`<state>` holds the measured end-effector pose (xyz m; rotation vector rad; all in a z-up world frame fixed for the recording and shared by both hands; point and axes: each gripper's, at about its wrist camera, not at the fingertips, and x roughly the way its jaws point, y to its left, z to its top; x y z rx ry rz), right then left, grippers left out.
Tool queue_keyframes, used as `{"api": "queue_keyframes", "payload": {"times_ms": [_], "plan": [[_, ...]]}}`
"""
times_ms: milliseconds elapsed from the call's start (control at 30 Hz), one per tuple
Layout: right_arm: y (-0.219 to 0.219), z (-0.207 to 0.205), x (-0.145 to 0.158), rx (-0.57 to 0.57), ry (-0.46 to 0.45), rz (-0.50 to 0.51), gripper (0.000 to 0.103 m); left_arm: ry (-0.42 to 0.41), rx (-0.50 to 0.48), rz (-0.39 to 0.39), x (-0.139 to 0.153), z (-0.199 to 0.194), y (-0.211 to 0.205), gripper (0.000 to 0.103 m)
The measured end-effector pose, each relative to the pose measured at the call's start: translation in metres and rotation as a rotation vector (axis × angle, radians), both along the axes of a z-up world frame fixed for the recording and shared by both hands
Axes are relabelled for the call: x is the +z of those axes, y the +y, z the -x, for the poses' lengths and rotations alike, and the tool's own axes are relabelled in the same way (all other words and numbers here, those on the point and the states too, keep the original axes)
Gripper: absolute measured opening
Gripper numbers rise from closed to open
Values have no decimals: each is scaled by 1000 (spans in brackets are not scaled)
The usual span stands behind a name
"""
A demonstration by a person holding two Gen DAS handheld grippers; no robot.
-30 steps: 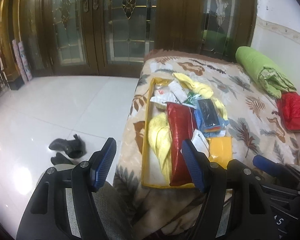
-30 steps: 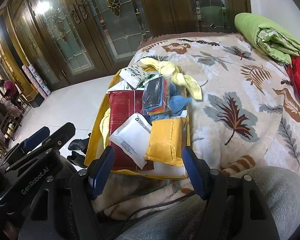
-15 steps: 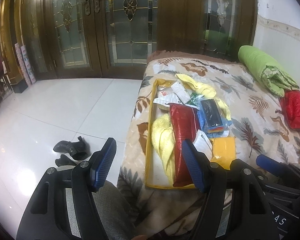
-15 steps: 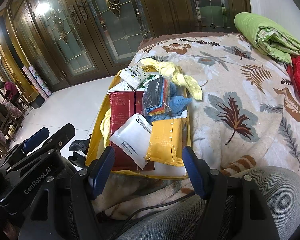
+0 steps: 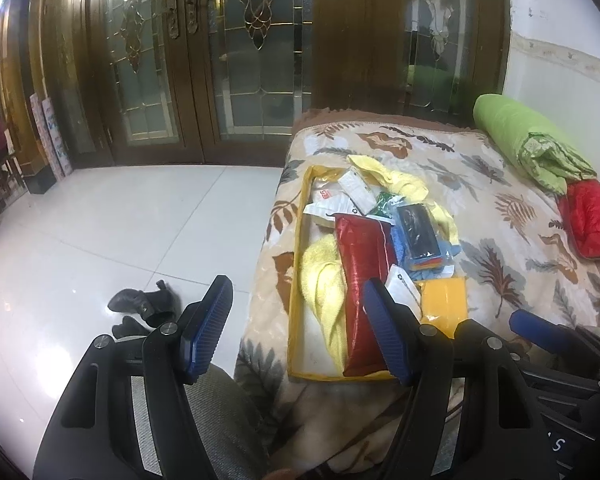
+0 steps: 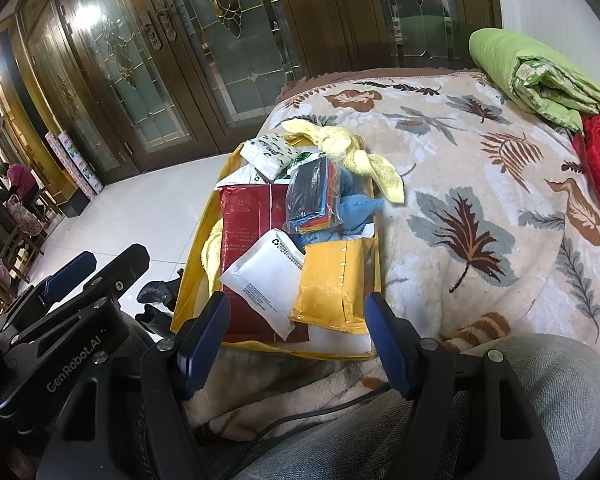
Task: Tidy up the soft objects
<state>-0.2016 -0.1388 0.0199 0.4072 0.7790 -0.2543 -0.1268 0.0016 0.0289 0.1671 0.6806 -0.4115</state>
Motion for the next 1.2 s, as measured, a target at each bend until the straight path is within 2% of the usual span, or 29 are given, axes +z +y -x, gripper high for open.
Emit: {"api": "queue_keyframes", "payload": {"times_ms": [367,533,1200], "plan": [[-1,1,0,-4,-4,-1,70,19,-15,32,0,-4,1,69],[-2,0,0,-4,-4,-7,70,66,-24,36,-5,-10,0,69],[0,1,2,-8,-10,-5,70,-1,-14,39,2,-4,-1,69]]}}
